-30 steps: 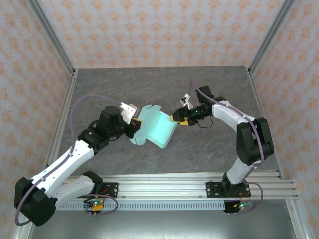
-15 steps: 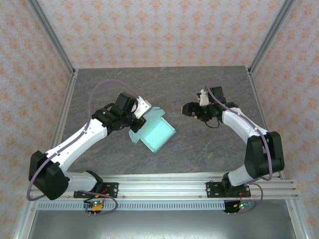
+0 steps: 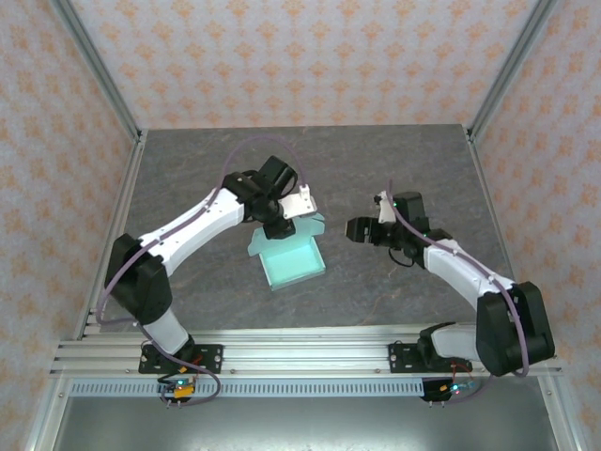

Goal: Fold the paper box

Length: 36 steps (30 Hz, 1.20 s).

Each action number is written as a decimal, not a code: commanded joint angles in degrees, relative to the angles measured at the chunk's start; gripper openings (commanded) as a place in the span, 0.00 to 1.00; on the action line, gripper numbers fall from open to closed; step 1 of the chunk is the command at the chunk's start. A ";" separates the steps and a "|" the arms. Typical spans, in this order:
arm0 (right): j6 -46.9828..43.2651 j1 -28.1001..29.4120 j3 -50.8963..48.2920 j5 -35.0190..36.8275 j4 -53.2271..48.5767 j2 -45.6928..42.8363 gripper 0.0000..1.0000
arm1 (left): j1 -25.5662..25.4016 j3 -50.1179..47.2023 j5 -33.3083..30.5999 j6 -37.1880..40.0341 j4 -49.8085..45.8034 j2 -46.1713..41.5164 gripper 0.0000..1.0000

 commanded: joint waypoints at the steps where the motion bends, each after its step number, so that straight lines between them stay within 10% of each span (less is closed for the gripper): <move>1: -5.61 1.50 -1.73 3.27 7.72 -3.55 0.80 | -0.26 2.67 -0.85 -0.22 -0.58 -0.87 0.42; 12: -13.84 5.10 8.39 -6.52 0.87 2.53 0.80 | 1.39 -20.20 -6.83 -31.40 21.63 -32.59 0.63; 16: -16.13 8.20 11.96 -8.83 -1.82 6.03 0.80 | 1.44 -34.17 -15.35 -48.50 26.87 -45.64 1.00; 25: -16.26 10.62 17.17 -10.02 -4.97 13.44 0.78 | 1.40 -48.96 -17.55 -59.23 31.65 -49.66 1.00; 36: -10.68 11.26 16.80 -9.87 -2.36 14.80 0.54 | 1.33 -49.58 -12.74 -61.36 35.98 -43.32 0.49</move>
